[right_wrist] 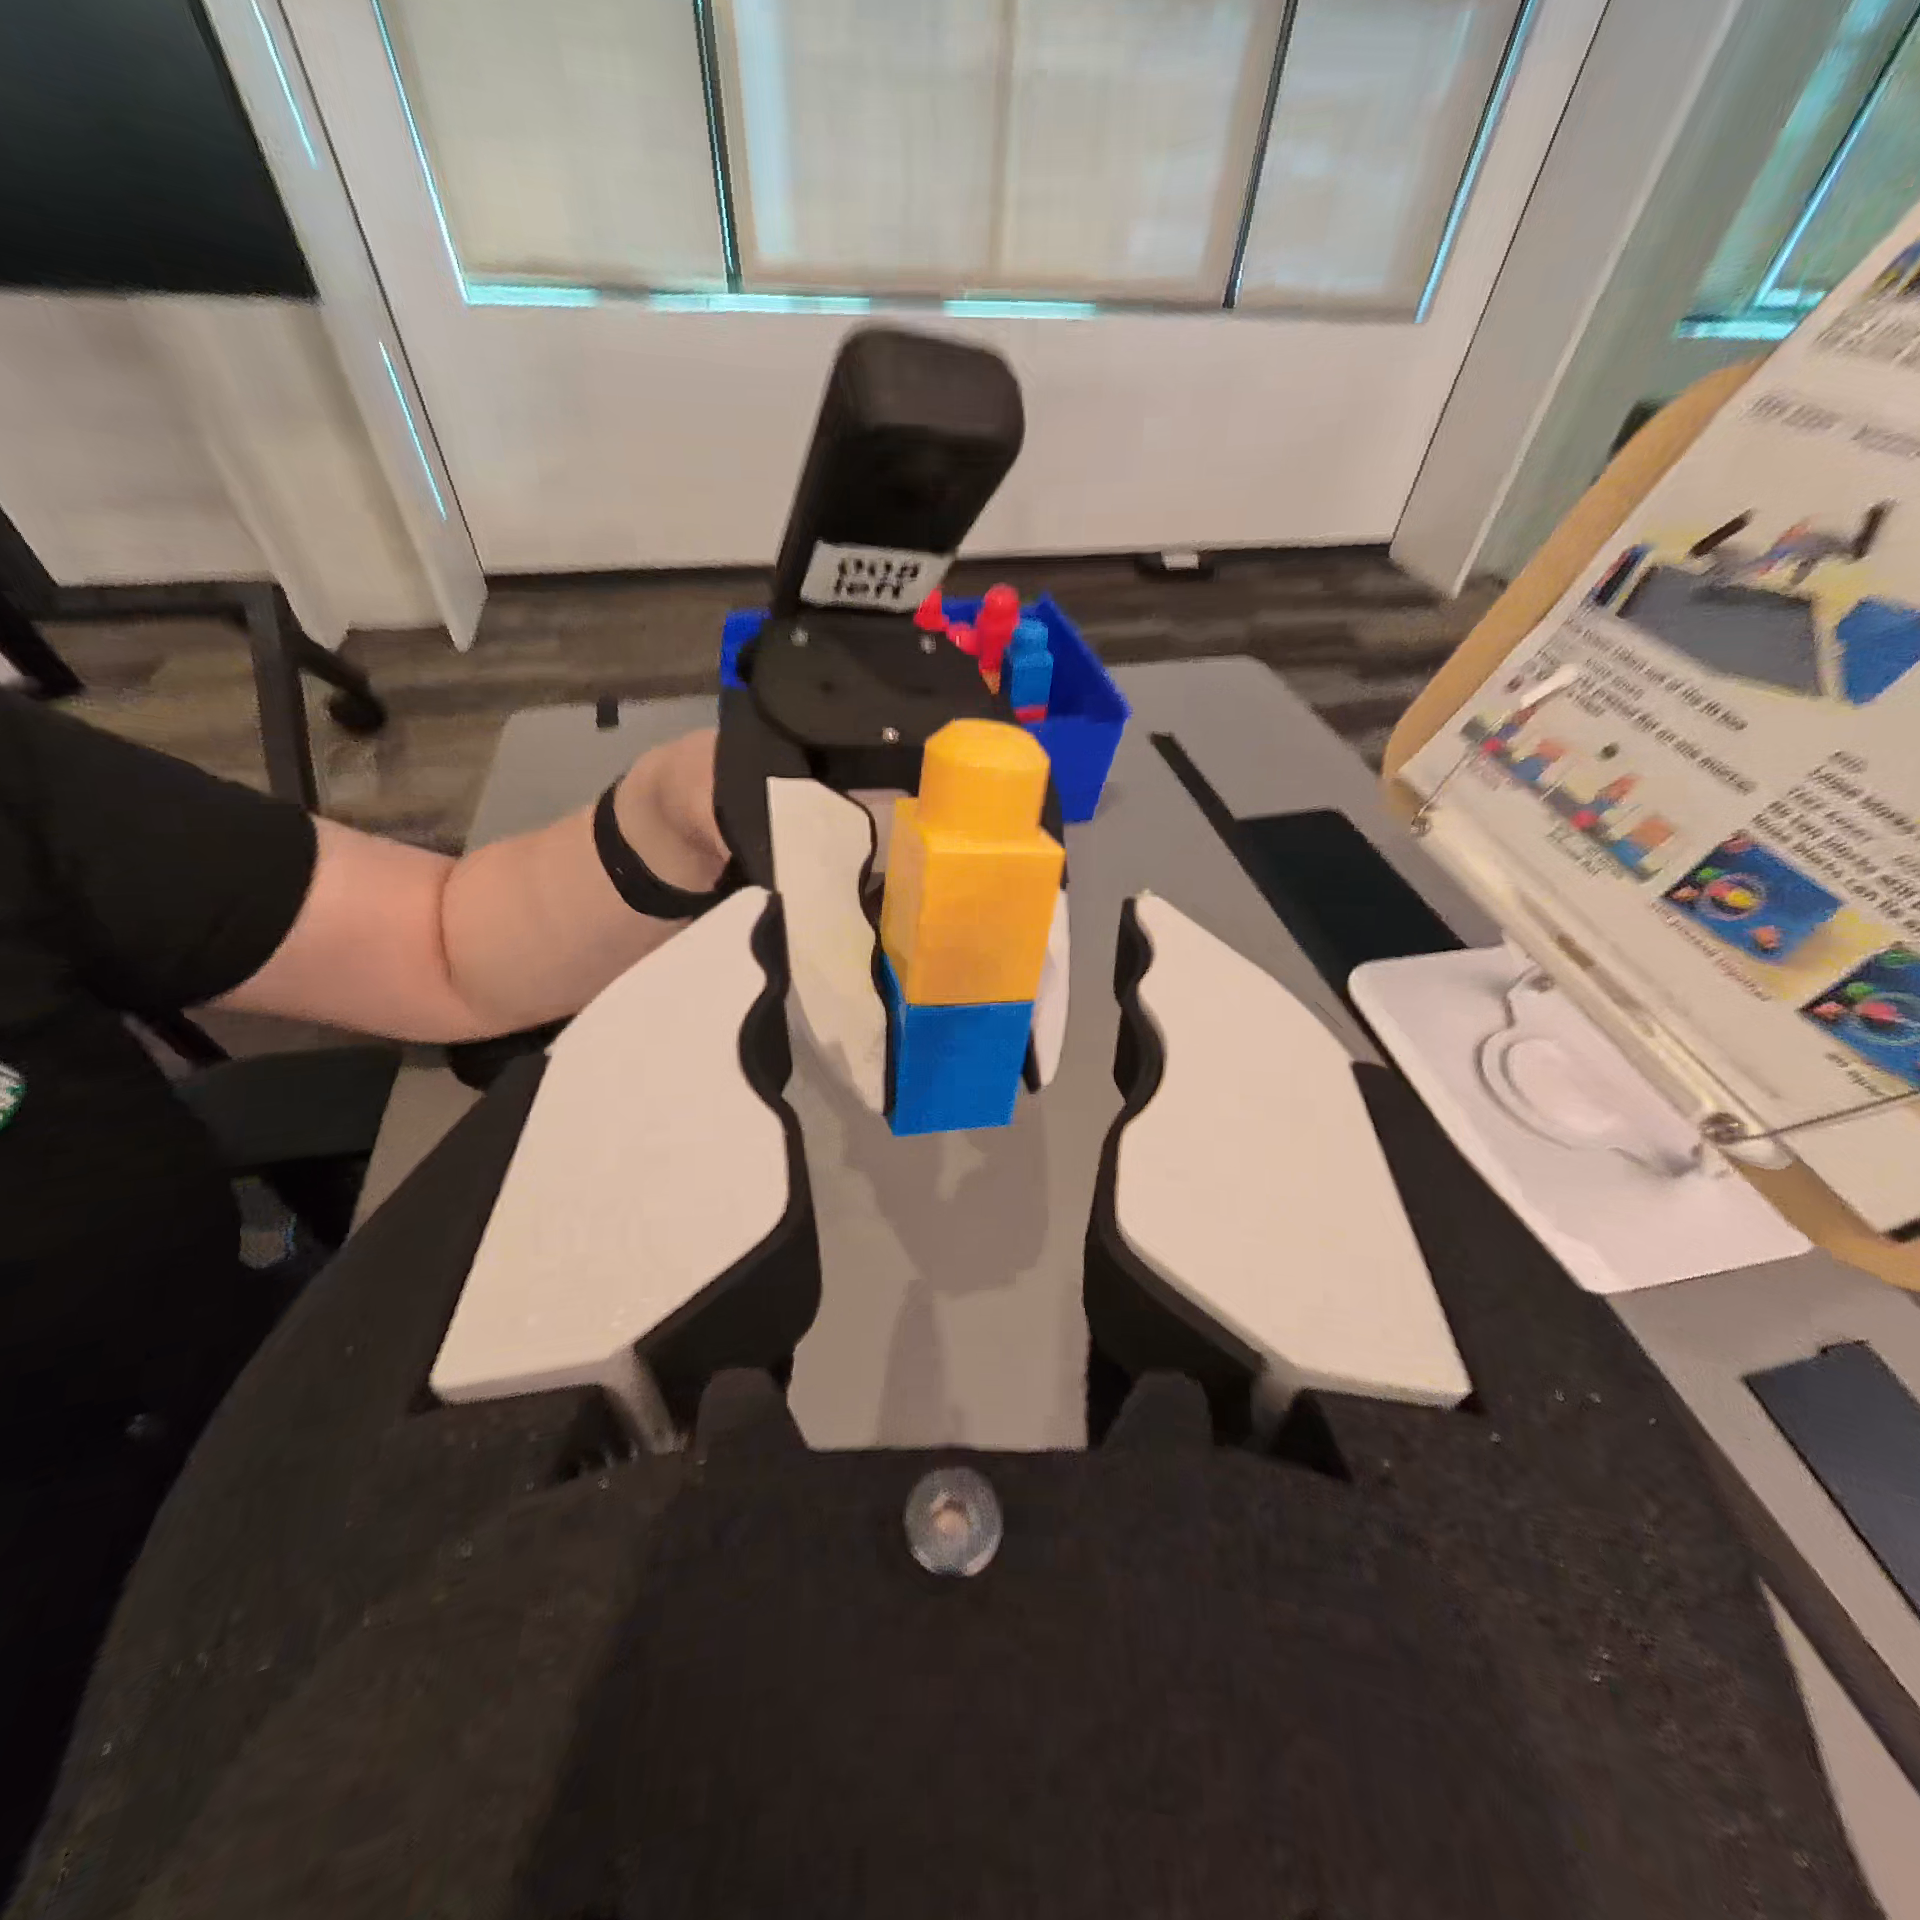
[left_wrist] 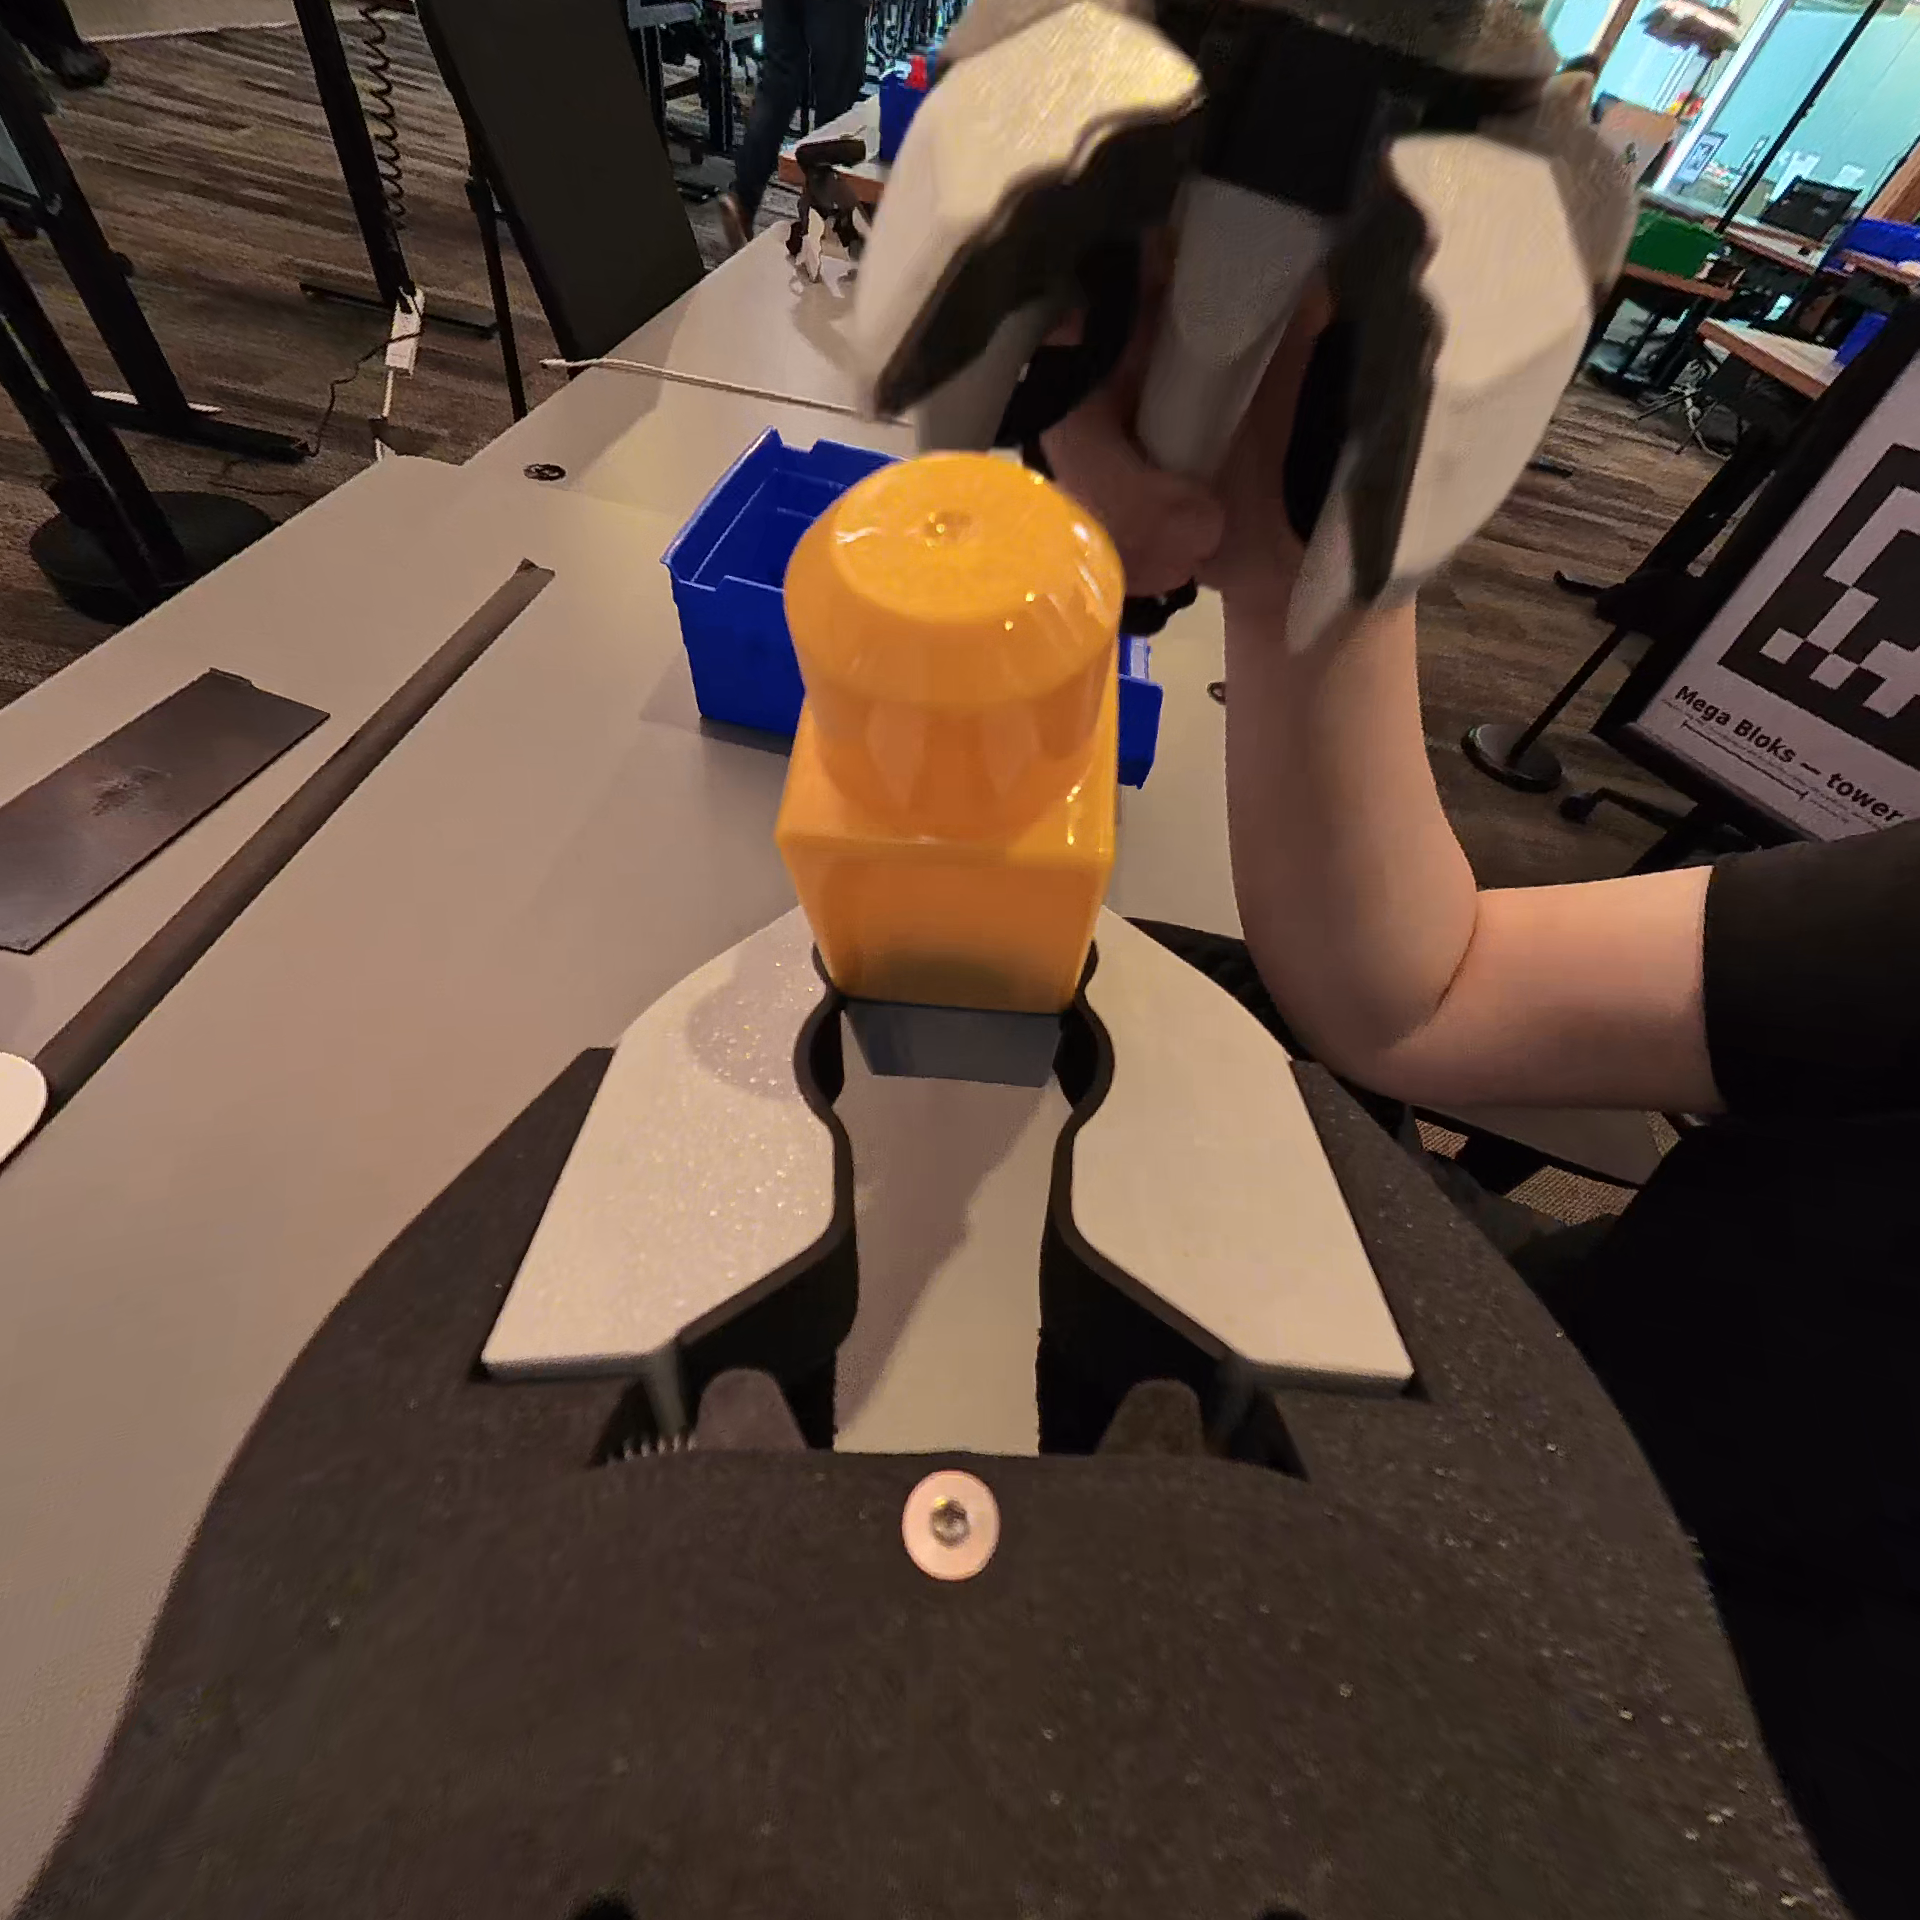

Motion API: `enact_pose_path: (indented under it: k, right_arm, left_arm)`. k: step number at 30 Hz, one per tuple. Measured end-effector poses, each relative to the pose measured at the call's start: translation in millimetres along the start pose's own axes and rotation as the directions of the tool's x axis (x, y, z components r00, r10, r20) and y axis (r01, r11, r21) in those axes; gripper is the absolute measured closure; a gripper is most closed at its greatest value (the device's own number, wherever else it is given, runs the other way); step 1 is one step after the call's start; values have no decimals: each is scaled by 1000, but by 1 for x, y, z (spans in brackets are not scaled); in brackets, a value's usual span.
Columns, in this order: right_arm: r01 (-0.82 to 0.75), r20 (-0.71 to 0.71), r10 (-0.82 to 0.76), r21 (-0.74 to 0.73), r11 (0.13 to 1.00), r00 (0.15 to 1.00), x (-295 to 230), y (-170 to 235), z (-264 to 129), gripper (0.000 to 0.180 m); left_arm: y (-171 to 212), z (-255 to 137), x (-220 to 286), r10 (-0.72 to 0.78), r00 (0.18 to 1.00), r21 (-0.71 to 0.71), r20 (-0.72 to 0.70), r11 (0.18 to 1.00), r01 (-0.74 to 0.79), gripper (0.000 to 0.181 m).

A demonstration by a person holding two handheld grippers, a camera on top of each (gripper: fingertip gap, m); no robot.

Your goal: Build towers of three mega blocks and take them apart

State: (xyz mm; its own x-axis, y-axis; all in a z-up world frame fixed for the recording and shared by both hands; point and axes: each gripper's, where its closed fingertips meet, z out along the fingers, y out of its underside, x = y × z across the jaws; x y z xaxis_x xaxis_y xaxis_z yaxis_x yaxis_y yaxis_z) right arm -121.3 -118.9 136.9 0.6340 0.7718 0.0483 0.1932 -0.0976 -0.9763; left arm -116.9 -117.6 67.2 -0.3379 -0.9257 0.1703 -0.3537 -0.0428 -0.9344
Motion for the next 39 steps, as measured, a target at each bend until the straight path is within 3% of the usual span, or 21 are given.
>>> enact_pose_path:
  k: [5,8,21,29,35,36,38,39]
  right_arm:
    - [-58,40,61,-71,996,997,-1,17,36,118]
    - [-95,111,104,-85,992,988,-6,20,41,144]
    - [-164,155,146,113,980,977,4,-4,32,144]
    - [-131,143,114,116,985,983,3,-7,32,144]
    - [-111,123,94,139,984,988,-1,-13,33,144]
    - [-109,124,90,153,982,988,-2,-16,32,144]
    - [-159,132,119,350,923,984,3,-43,11,144]
    - [-192,155,140,406,894,978,6,-50,-5,144]
  left_arm:
    - [1,1,5,19,1000,-16,-12,1000,-20,142]
    - [2,2,9,36,999,-20,-29,999,-36,142]
    - [-23,-1,7,-9,998,182,-61,983,20,145]
    - [-23,-3,10,-28,996,171,-80,984,42,145]
    - [-25,-6,20,-74,979,171,-188,979,107,145]
    - [-23,-5,22,-81,974,159,-212,980,117,146]
    - [3,8,26,-92,969,-8,-229,996,92,145]
    - [8,16,26,-85,973,-24,-216,996,82,145]
